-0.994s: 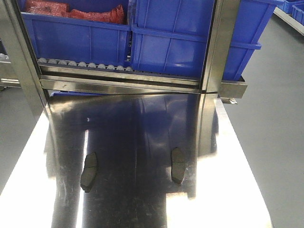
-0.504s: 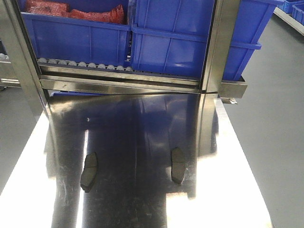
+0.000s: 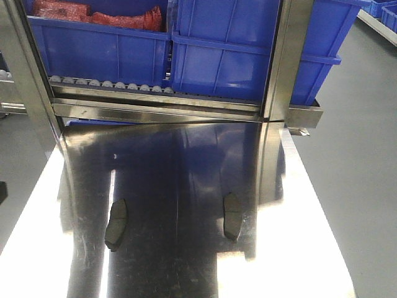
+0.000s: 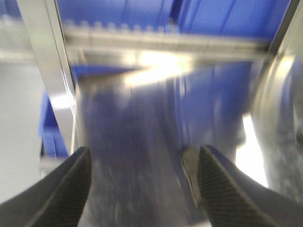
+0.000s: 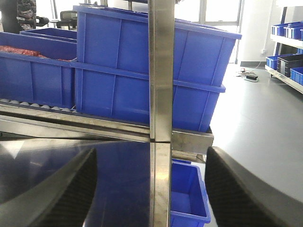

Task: Move and align brake pads A on conveyor
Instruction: 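Lower the open left gripper over the brake pad nearest it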

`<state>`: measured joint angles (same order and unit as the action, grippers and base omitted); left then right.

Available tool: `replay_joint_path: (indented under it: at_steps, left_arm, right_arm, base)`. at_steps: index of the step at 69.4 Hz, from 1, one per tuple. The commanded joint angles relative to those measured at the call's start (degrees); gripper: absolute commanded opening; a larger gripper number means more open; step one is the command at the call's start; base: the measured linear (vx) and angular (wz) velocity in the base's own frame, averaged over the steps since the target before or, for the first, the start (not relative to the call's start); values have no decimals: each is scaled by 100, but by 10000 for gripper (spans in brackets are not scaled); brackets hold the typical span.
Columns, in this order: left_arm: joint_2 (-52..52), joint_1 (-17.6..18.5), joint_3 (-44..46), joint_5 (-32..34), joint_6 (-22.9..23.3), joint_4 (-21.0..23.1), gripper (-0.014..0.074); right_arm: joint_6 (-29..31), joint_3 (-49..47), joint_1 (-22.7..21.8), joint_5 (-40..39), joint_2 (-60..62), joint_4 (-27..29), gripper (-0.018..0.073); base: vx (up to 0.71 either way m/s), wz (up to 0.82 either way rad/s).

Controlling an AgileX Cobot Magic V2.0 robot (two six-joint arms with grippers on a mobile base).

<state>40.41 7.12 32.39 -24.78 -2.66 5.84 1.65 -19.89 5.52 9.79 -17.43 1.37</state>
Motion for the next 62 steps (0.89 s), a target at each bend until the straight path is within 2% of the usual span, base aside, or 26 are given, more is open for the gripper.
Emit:
replay_joint_path:
  at_steps: [1, 9, 25, 37, 50, 62]
  left_arm:
    - [646, 27, 641, -417, 169, 79, 464]
    - [1529, 27, 1012, -976, 161, 0, 464]
    - [3002, 27, 1381, -1369, 266, -116, 464]
    - [3721, 51, 1917, -1656, 266, 233, 464]
    - [4167, 474, 2565, -1858, 266, 223, 464]
    - [4665, 1011, 3148, -2069, 539, 174, 460]
  right_arm:
    - [14, -154, -19, -425, -64, -15, 463]
    - [14, -154, -19, -425, -64, -15, 463]
    - [14, -154, -19, -425, -64, -15, 463]
    - [14, -154, -19, -408, -64, -15, 463]
    - [14, -154, -19, -408, -64, -15, 463]
    - [14, -154, -19, -408, -64, -15, 463]
  base:
    - [0, 0]
    - [0, 0]
    - [0, 0]
    - [0, 0]
    - [0, 0]
    - [0, 0]
